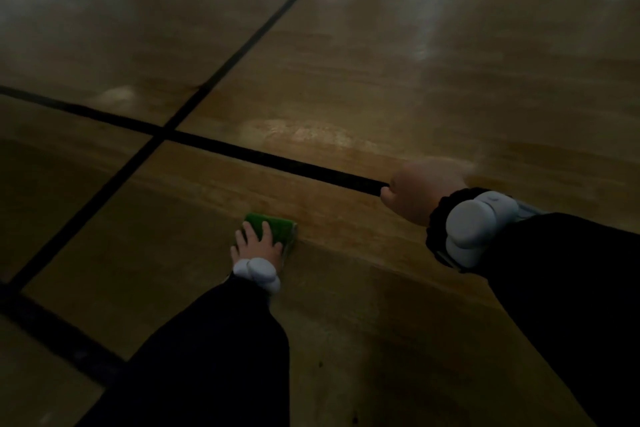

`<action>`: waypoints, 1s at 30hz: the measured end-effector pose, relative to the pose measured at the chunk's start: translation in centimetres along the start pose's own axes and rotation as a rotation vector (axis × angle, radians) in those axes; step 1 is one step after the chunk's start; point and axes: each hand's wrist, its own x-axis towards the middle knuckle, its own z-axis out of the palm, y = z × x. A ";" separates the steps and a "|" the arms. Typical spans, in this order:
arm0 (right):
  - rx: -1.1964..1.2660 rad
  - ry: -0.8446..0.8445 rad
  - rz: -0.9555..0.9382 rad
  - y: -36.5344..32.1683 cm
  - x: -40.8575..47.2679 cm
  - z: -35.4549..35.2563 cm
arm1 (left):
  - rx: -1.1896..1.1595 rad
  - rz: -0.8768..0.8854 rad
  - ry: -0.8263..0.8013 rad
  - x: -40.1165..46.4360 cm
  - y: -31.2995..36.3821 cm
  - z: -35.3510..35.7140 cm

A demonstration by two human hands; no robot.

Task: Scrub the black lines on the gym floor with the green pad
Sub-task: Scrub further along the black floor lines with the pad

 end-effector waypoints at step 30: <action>0.080 -0.394 -0.204 -6.8 -2.5 10.6 | 0.049 0.139 -0.077 -5.4 -1.3 1.4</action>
